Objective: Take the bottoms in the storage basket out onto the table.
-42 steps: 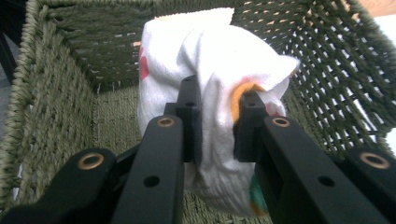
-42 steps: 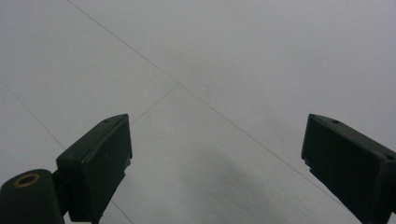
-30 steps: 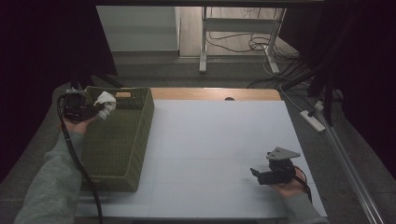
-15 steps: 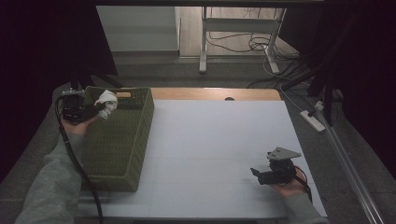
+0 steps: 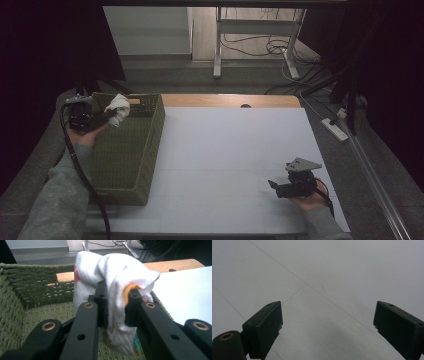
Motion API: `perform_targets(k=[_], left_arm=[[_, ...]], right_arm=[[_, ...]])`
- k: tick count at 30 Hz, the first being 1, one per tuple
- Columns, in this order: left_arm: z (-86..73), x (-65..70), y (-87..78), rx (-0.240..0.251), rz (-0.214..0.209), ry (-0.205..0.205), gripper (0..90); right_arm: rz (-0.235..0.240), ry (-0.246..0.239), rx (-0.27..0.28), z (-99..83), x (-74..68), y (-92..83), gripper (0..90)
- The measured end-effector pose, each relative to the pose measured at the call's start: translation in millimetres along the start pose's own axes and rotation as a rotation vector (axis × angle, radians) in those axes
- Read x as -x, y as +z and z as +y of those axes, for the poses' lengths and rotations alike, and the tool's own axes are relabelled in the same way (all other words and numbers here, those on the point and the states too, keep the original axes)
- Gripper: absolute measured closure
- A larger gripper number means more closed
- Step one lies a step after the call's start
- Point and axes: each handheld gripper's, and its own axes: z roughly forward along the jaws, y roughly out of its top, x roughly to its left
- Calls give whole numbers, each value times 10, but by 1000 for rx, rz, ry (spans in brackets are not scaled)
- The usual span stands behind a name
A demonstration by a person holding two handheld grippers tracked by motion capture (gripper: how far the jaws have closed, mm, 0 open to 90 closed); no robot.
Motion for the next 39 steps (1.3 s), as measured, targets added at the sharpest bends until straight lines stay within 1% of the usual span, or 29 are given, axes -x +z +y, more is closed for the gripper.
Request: perform_targets(k=[6, 12, 16, 21, 26, 30, 35, 39], left_arm=[[5, 46, 2, 6, -14, 7, 762], [-23, 96, 36, 7, -31, 8, 762], [-21, 118, 27, 14, -39, 9, 762], [-10, 165, 9, 25, -61, 15, 761], [10, 233, -18, 45, -87, 19, 761], [36, 305, -33, 57, -109, 30, 761], [79, 392, -44, 65, -126, 48, 761], [107, 437, -59, 75, -139, 55, 761]], right_arm=[[-1, 2, 0, 0, 0, 0, 90], [-3, 2, -1, 0, 0, 0, 90], [-2, 1, -2, -1, 0, 2, 90], [-3, 0, -3, 0, -1, 3, 90], [-2, -2, -6, -1, -3, 8, 91], [-2, -2, -6, -1, -3, 7, 90], [-3, -3, -7, -2, -4, 9, 90], [-4, -2, -7, -2, -4, 8, 91]])
